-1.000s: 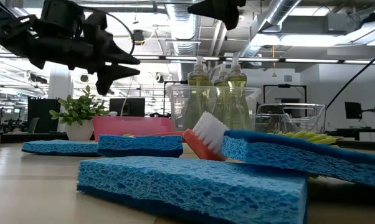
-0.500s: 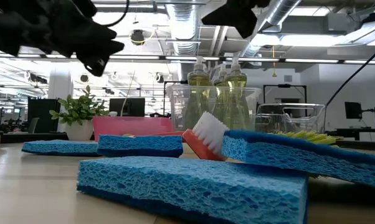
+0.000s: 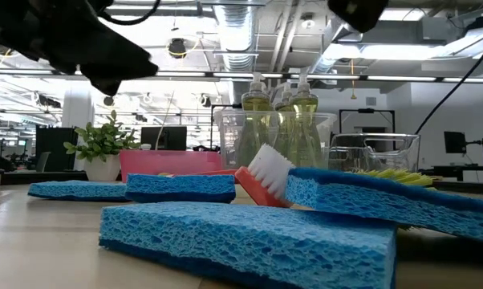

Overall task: Pick & Place Kitchen Sink Supplies
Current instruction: Put the red toilet brush into the red bin

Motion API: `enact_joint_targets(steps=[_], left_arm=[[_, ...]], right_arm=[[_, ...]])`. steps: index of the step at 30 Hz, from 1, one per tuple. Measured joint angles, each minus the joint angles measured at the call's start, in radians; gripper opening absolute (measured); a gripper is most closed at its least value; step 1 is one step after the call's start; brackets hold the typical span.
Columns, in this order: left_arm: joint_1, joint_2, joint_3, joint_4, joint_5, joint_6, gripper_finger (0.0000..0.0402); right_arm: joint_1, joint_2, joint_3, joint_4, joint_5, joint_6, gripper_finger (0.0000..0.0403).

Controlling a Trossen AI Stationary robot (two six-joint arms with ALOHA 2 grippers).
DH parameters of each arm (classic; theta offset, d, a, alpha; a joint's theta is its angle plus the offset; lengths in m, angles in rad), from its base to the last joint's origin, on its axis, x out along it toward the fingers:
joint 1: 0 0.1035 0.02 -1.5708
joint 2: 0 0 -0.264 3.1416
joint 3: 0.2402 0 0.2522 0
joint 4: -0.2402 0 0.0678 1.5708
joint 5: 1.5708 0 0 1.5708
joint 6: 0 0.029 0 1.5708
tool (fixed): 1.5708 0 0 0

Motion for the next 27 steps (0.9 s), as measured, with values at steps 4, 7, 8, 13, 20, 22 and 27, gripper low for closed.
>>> enact_joint_targets(steps=[4, 7, 8, 13, 20, 22, 27], left_arm=[[0.003, 0.143, 0.072, -0.009, -0.009, -0.001, 0.0124], [0.001, 0.232, 0.115, -0.059, -0.009, -0.028, 0.0124], [-0.002, 0.258, 0.128, -0.079, -0.008, -0.034, 0.0124], [-0.007, 0.342, 0.17, -0.178, -0.008, -0.031, 0.0124], [0.009, 0.383, 0.172, -0.214, -0.008, -0.021, 0.0124], [0.01, 0.383, 0.172, -0.256, -0.017, -0.019, 0.0124], [0.01, 0.383, 0.172, -0.298, -0.053, -0.019, 0.0124]], right_arm=[[0.058, 0.0, 0.0, -0.001, 0.06, 0.091, 0.0249], [0.102, 0.0, 0.0, 0.0, 0.138, 0.104, 0.0249], [0.115, 0.0, 0.0, 0.001, 0.161, 0.104, 0.0249], [0.159, 0.0, 0.0, 0.005, 0.208, 0.121, 0.0249], [0.187, 0.0, 0.0, 0.005, 0.21, 0.122, 0.0249], [0.187, 0.0, 0.0, 0.005, 0.211, 0.118, 0.0249], [0.181, 0.0, 0.0, 0.003, 0.234, 0.09, 0.0249]])
